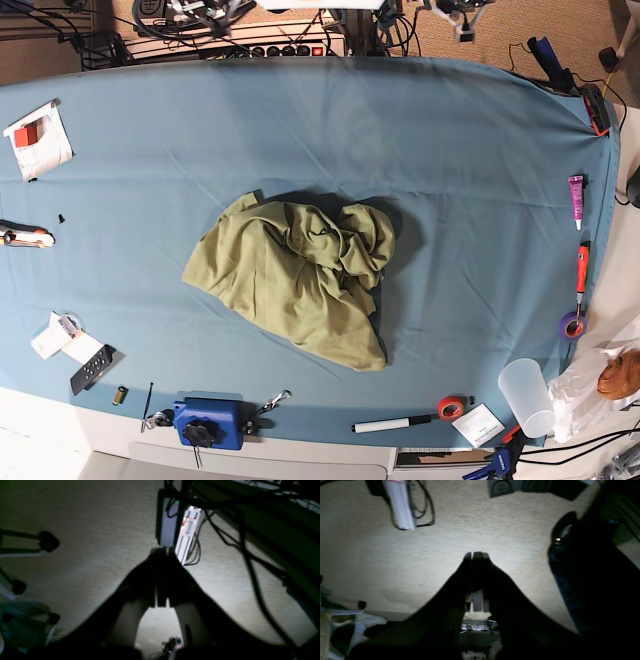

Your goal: Layout the t-shirt on the table in an organized manner, then fold the t-shirt properly

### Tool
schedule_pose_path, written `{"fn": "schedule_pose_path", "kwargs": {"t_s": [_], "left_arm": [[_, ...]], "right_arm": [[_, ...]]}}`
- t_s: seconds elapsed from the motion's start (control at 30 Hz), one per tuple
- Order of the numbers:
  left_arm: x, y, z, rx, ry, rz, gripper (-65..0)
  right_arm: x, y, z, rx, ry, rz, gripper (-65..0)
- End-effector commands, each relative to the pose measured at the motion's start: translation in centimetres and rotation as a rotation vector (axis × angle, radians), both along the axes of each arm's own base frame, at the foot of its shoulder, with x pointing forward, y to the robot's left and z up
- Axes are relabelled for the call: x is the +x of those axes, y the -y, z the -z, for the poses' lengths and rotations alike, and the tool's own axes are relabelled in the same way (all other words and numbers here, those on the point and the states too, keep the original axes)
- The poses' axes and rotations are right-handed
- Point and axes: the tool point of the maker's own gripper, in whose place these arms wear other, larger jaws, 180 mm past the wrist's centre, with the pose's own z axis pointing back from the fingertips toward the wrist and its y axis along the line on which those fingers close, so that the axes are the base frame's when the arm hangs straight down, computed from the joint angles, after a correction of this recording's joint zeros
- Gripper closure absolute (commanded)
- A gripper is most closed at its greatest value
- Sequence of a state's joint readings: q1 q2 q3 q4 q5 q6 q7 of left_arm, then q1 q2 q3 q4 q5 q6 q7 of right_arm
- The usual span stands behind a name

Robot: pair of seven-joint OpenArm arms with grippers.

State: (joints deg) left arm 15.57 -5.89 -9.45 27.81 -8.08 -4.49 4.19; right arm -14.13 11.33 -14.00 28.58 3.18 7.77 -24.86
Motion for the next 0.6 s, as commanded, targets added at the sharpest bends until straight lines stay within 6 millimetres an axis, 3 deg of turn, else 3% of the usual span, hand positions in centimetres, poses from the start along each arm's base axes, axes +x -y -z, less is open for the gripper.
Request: {"fn": "schedule_pose_path", "kwargs": {"t_s": [0.0, 0.17, 0.3, 0.57], "left_arm": [[-0.6, -0.6, -0.2, 0.010, 0.003, 0.004, 0.0], [-1.9, -1.4, -1.4, 0.024, 0.022, 0.022, 0.0], [-2.9, -1.7, -2.5, 0.021, 0.035, -0.004, 0.0], [-3.9, -2.1, -6.2, 0.004, 0.118, 0.028, 0.0]], "right_arm": [[0.2, 1.0, -0.3, -0.006, 0.015, 0.007, 0.0], [0.5, 2.9, -2.0, -0.012, 0.083, -0.005, 0.0], [0.5, 3.3, -3.6, -0.002, 0.130, -0.057, 0.0], [-0.3, 0.5, -6.7, 0.069, 0.194, -0.121, 0.0]]}}
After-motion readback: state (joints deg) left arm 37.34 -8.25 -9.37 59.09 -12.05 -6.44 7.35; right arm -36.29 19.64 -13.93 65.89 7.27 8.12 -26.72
